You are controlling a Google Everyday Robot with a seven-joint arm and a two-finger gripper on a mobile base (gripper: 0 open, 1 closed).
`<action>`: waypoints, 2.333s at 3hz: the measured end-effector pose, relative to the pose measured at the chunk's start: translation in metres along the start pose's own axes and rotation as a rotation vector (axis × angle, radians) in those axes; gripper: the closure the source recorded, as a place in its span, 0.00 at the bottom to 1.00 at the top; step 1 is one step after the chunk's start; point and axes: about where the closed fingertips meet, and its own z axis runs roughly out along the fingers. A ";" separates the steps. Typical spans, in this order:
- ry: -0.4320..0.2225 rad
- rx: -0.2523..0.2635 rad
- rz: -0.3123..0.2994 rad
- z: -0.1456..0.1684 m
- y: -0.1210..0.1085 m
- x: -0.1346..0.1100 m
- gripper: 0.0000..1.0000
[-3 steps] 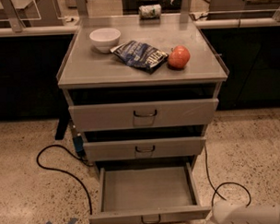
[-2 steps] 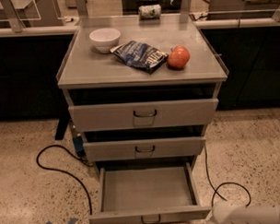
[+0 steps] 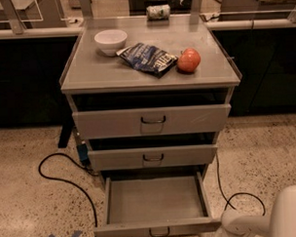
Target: Close bottom drawer
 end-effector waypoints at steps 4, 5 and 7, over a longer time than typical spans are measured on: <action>-0.117 0.295 0.057 -0.044 -0.080 -0.045 0.00; -0.118 0.295 0.057 -0.044 -0.080 -0.045 0.00; -0.168 0.324 0.031 -0.052 -0.109 -0.096 0.00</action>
Offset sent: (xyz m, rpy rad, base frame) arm 0.1224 -0.0276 0.0275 -0.0783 -0.2819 -0.2062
